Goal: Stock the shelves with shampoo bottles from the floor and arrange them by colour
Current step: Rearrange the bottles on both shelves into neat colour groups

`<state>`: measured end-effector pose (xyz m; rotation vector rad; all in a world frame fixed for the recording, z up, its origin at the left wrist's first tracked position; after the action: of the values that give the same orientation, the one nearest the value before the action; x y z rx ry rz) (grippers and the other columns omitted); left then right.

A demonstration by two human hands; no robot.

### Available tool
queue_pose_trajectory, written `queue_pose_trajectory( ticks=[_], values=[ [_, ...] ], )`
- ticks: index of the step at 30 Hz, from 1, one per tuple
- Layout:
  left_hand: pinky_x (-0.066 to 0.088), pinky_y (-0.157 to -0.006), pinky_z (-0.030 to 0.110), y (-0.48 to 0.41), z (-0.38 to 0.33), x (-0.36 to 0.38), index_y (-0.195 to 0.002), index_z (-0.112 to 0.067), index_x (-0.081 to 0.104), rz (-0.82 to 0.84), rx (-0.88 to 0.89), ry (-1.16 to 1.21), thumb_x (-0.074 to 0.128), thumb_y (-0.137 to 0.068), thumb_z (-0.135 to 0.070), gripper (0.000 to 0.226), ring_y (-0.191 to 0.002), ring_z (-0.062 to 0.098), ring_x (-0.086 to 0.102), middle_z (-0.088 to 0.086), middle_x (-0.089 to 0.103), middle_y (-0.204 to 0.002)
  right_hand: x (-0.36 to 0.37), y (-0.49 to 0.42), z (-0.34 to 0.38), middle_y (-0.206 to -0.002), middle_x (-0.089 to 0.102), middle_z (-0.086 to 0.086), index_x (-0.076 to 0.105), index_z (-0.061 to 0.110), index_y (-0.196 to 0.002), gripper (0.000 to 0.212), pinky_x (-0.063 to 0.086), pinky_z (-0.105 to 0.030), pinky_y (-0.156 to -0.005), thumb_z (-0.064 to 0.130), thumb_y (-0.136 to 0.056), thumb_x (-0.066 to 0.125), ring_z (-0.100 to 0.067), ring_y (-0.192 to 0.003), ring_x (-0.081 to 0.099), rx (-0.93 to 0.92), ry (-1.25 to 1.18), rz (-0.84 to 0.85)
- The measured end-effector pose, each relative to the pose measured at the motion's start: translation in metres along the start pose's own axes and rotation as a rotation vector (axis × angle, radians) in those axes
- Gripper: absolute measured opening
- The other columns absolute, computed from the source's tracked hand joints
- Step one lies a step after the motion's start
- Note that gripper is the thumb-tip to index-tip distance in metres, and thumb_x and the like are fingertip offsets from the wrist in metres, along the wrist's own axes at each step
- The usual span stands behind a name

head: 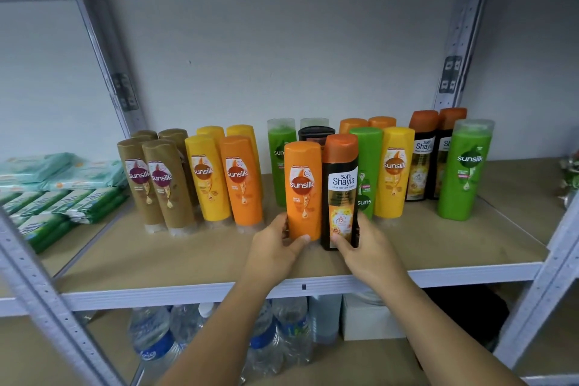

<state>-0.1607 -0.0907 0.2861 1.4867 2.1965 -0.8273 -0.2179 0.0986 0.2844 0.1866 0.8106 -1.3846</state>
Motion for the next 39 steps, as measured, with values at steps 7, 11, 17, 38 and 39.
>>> queue_pose_trajectory(
  ticks=[7, 11, 17, 38, 39],
  values=[
    [0.046, -0.091, 0.030, 0.025, 0.011, -0.028, -0.128, -0.013, 0.062, 0.074, -0.002, -0.309, 0.063, -0.096, -0.037, 0.040, -0.108, 0.021, 0.061, 0.005, 0.069, -0.118, -0.003, 0.022, 0.000, -0.088, 0.064, -0.004, 0.065, 0.015, -0.089, 0.024, 0.048, -0.036, -0.072, 0.039, -0.090, 0.061, -0.028, -0.089, 0.060, -0.014, 0.460, -0.024],
    [0.052, -0.085, 0.039, 0.040, 0.026, -0.045, -0.112, -0.010, 0.064, 0.098, -0.068, -0.396, 0.059, -0.096, -0.046, 0.040, -0.093, 0.023, 0.061, 0.005, 0.069, -0.102, 0.009, 0.041, 0.016, -0.097, 0.064, -0.003, 0.066, 0.018, -0.094, 0.027, 0.046, -0.038, -0.083, 0.042, -0.093, 0.054, -0.026, -0.095, 0.055, -0.065, 0.622, 0.046],
    [0.047, -0.073, 0.038, 0.052, 0.044, -0.074, -0.086, -0.014, 0.059, 0.064, -0.088, -0.427, 0.058, -0.095, -0.047, 0.034, -0.078, 0.022, 0.056, 0.000, 0.059, -0.080, 0.045, 0.054, 0.049, -0.106, 0.061, 0.007, 0.064, 0.022, -0.101, 0.033, 0.046, -0.036, -0.094, 0.048, -0.096, 0.044, -0.019, -0.107, 0.051, -0.338, 0.452, 0.359],
    [0.050, -0.093, 0.030, -0.023, 0.080, -0.098, -0.150, -0.032, 0.031, -0.474, -0.029, 0.034, 0.063, -0.098, -0.032, 0.061, -0.104, -0.002, 0.061, -0.011, 0.062, -0.130, 0.152, -0.034, 0.104, -0.158, 0.037, 0.003, 0.013, 0.026, -0.159, 0.086, 0.036, -0.036, -0.112, 0.043, -0.093, 0.066, -0.020, -0.143, 0.040, -0.097, -0.151, 0.150],
    [0.051, -0.095, 0.033, -0.025, 0.083, -0.098, -0.152, -0.028, 0.029, -0.489, -0.050, 0.023, 0.063, -0.098, -0.034, 0.064, -0.108, 0.005, 0.062, -0.007, 0.062, -0.132, 0.154, -0.037, 0.104, -0.158, 0.038, 0.004, 0.013, 0.028, -0.158, 0.086, 0.037, -0.036, -0.112, 0.043, -0.093, 0.067, -0.020, -0.142, 0.042, -0.097, -0.169, 0.157]
  ],
)
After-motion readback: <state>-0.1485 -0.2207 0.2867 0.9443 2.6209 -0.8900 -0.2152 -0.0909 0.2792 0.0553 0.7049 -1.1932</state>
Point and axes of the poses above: each hand's wrist, its own y-axis away from the middle knuckle, its own x-axis out of the palm, z = x × y, the point moved 2 cm from there along -y, towards the middle knuckle
